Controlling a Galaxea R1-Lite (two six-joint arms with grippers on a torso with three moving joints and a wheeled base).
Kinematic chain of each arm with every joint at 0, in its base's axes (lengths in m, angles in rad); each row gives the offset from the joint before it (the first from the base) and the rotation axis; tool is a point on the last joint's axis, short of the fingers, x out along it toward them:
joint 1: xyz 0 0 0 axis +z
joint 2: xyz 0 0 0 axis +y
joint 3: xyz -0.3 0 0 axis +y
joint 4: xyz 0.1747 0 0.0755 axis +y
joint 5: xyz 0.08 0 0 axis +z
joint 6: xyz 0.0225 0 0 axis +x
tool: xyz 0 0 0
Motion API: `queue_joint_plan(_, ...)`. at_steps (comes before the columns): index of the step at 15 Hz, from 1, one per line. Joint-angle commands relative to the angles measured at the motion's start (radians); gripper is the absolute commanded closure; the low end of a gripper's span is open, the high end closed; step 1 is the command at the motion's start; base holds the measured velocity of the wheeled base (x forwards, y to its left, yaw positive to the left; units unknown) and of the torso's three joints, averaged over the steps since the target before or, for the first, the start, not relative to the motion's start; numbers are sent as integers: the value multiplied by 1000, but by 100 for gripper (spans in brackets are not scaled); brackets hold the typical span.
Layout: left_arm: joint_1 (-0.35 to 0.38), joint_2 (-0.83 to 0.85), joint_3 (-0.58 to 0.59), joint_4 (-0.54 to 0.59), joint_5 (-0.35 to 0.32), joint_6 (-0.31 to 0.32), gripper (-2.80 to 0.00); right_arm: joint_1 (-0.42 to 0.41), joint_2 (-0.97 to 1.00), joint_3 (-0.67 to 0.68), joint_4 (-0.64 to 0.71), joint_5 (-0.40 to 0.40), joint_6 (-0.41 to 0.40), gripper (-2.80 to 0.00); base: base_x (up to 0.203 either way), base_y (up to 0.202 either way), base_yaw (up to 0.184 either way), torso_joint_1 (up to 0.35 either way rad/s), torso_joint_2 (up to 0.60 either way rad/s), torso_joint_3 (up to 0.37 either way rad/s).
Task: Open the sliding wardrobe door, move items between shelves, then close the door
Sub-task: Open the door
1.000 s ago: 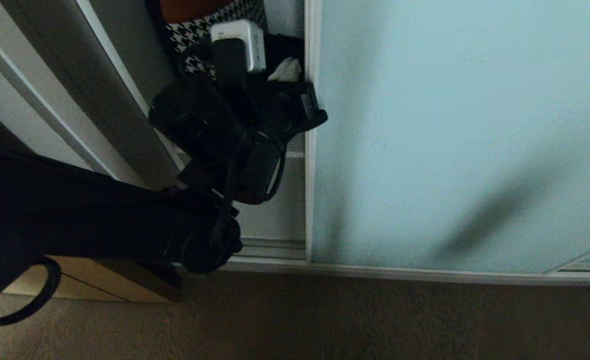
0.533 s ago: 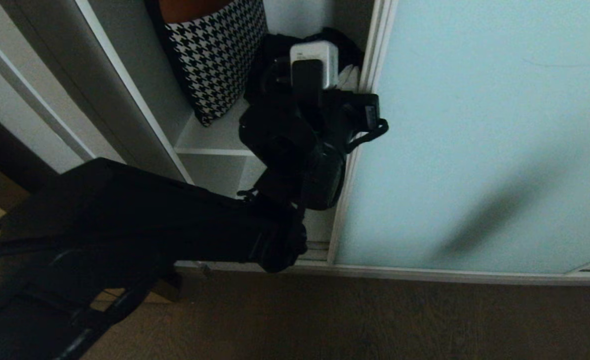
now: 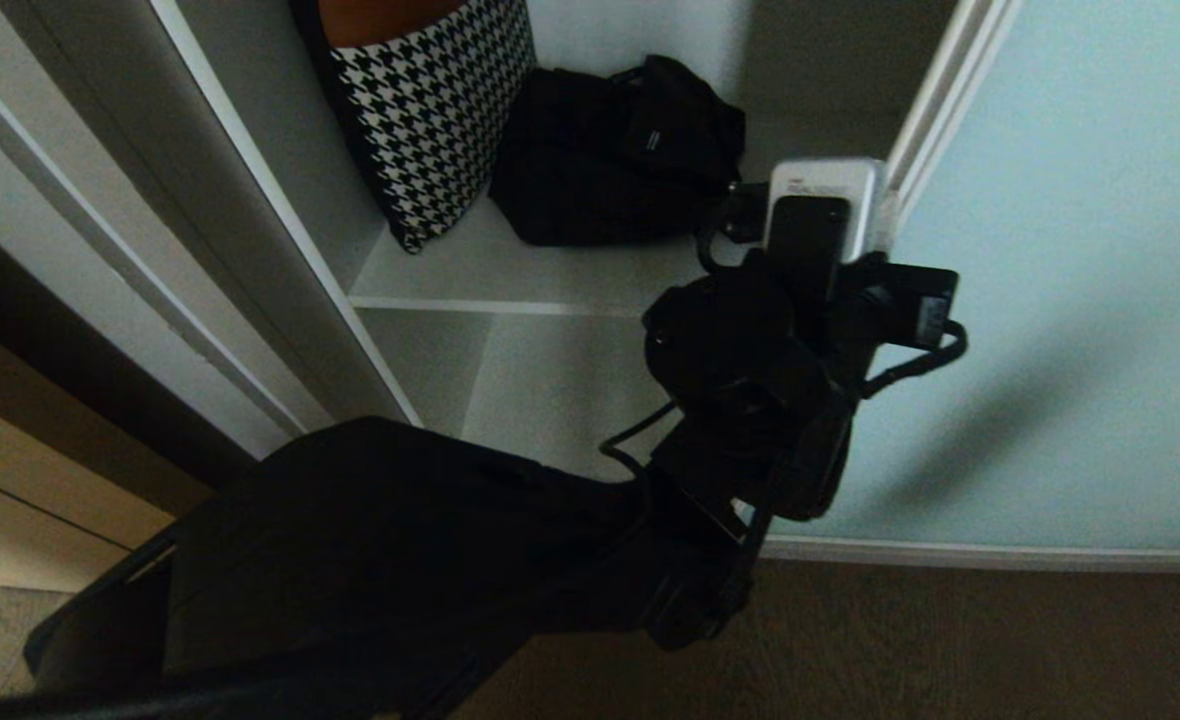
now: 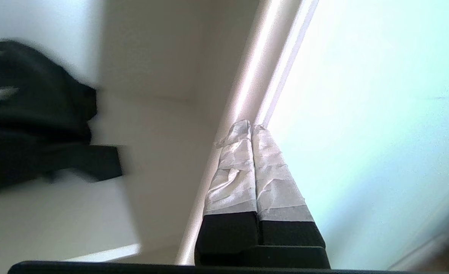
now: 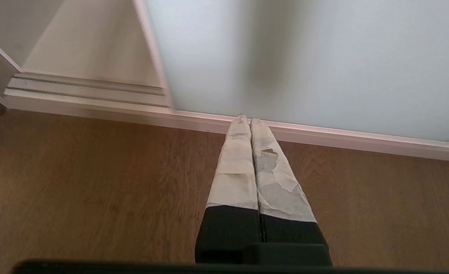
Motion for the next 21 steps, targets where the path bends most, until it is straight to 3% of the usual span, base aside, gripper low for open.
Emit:
queue_joint_plan(1,-4,-29,6,-17,21,15,0,0,-1,2,0,1,0,0,0,0,0,0,0,0)
queue_joint_plan(3,21,-115,43,-16,39,28,0,0,-2,2,0,1,0,0,0,0,0,0,0,0)
queue_joint_plan(5,107,-235,116,-6,50,34,0,0,-1,2,0,1,0,0,0,0,0,0,0,0)
queue_joint_plan(9,450,-486,415,23,64,64,0,0,-2,2,0,1,0,0,0,0,0,0,0,0)
queue_joint_plan(14,746,-900,864,21,53,97,0,0,-2,2,0,1,0,0,0,0,0,0,0,0)
queue_joint_plan(18,841,-1257,1262,40,56,78,0,0,-2,2,-1,1,0,0,0,0,0,0,0,0)
queue_joint_plan(21,862,-1487,1433,140,56,36,0,0,-2,2,0,1,0,0,0,0,0,0,0,0)
